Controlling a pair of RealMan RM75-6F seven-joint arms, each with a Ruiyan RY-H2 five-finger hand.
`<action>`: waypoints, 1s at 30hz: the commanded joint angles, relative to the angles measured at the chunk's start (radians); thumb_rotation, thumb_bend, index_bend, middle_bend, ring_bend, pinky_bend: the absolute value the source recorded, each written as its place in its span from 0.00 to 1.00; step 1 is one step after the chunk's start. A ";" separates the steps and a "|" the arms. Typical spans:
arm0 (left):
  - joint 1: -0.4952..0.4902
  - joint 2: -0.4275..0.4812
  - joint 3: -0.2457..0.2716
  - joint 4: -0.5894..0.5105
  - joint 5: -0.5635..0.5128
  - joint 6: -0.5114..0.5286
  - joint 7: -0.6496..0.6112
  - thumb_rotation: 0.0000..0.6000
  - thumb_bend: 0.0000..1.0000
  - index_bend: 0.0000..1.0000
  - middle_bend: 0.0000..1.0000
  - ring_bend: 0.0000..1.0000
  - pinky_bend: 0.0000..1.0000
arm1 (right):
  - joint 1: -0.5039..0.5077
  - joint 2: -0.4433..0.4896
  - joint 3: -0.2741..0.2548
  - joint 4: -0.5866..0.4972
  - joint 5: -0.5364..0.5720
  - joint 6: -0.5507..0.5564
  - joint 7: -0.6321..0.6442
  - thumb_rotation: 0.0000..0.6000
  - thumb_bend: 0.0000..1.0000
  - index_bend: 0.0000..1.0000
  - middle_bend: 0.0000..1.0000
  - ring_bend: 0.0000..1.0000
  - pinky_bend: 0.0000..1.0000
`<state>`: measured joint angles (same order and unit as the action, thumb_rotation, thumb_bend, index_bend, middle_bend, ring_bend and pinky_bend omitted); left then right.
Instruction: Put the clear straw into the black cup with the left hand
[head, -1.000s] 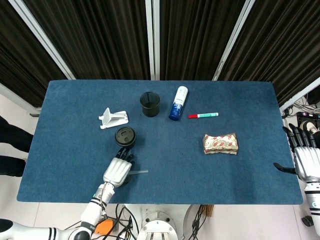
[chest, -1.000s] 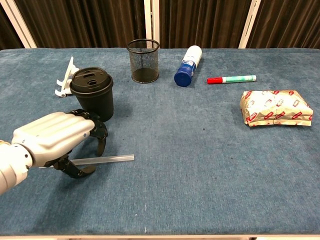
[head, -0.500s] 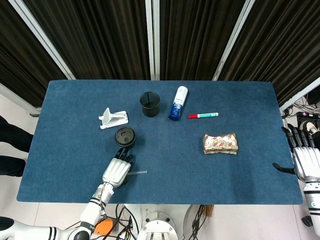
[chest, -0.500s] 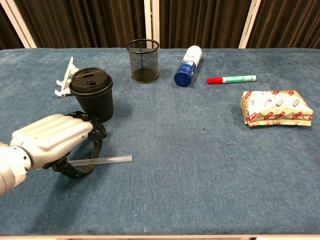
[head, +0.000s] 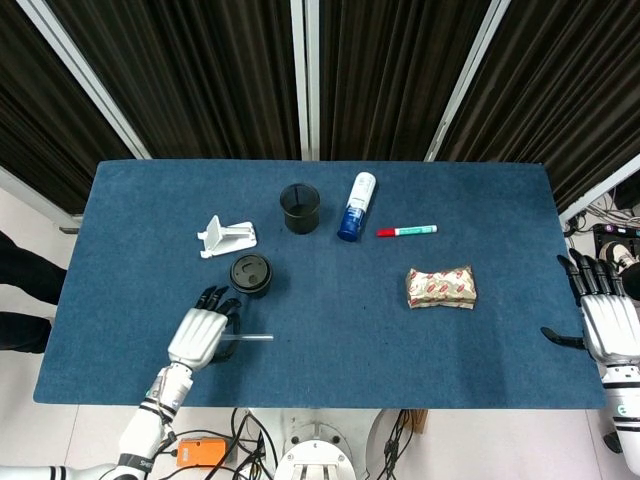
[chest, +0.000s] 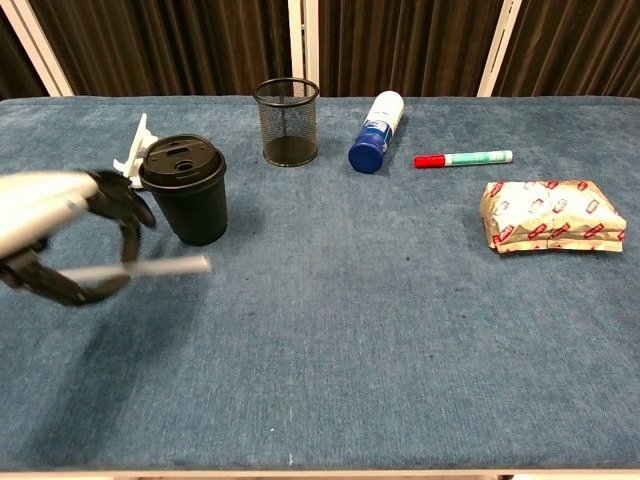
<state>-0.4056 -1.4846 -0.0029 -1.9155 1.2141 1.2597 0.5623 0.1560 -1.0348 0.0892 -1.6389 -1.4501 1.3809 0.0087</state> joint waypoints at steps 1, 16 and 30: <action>0.046 0.148 -0.063 -0.078 0.050 0.040 -0.291 1.00 0.36 0.57 0.25 0.06 0.00 | 0.007 -0.009 -0.010 0.004 -0.005 -0.019 -0.009 1.00 0.03 0.00 0.01 0.00 0.02; 0.003 0.083 -0.351 0.014 -0.014 -0.005 -1.103 1.00 0.39 0.57 0.25 0.03 0.00 | 0.033 -0.049 -0.040 0.020 -0.005 -0.089 -0.075 1.00 0.03 0.00 0.01 0.00 0.02; -0.105 -0.158 -0.413 0.181 -0.090 -0.057 -1.213 1.00 0.39 0.57 0.25 0.01 0.00 | 0.049 -0.056 -0.045 0.010 0.019 -0.125 -0.122 1.00 0.03 0.00 0.01 0.00 0.02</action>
<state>-0.4952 -1.6139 -0.4168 -1.7612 1.1239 1.2016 -0.6537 0.2050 -1.0913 0.0441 -1.6286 -1.4317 1.2565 -0.1133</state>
